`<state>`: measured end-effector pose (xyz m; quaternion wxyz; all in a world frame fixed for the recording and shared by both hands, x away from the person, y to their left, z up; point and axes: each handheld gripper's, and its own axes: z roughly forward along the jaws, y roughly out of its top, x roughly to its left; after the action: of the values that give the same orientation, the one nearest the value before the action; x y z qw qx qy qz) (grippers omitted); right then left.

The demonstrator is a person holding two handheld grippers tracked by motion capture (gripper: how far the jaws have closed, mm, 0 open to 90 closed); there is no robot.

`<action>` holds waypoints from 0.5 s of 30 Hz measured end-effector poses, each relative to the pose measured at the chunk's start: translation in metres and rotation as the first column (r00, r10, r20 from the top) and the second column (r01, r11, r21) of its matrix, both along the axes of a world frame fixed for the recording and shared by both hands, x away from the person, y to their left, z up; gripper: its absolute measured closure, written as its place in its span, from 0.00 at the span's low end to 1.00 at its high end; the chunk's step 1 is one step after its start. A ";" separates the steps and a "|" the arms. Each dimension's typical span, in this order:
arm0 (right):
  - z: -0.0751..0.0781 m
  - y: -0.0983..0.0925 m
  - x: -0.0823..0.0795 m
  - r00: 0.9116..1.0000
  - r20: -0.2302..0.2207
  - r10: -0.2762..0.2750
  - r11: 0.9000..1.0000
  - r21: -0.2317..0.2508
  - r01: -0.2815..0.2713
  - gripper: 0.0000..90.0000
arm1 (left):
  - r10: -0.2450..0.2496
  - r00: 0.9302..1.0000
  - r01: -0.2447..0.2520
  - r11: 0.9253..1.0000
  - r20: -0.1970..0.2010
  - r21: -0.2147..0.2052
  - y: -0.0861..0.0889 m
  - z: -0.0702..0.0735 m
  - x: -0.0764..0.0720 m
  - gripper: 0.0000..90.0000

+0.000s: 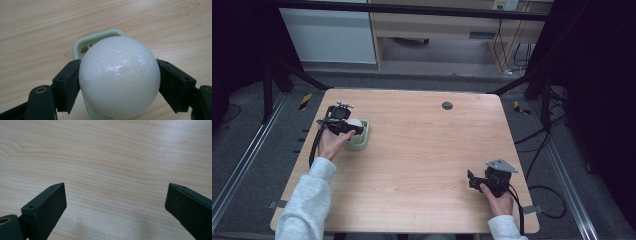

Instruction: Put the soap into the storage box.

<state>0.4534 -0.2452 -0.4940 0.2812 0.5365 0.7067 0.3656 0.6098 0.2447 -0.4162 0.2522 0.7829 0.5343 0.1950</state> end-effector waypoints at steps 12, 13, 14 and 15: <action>0.000 0.000 0.000 1.000 0.000 0.001 1.000 0.000 -0.001 0.05 | 0.026 0.999 -0.025 1.000 -0.039 0.012 -0.001 -0.016 0.011 0.27; 0.000 0.000 0.000 1.000 0.000 0.001 1.000 0.000 -0.001 0.05 | 0.026 0.999 -0.025 1.000 -0.039 0.012 -0.001 -0.016 0.011 0.27; 0.000 0.000 0.000 1.000 0.000 0.001 1.000 0.000 -0.001 0.04 | 0.024 0.999 -0.023 1.000 -0.046 0.011 -0.001 -0.019 0.011 0.27; 0.000 0.000 0.000 1.000 0.000 0.001 1.000 -0.001 -0.001 0.05 | 0.024 0.999 -0.024 1.000 -0.046 0.008 -0.001 -0.020 0.011 0.27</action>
<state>0.4531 -0.2453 -0.4940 0.2812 0.5363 0.7070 0.3655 0.6211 0.2437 -0.4366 0.2344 0.7818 0.5485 0.1819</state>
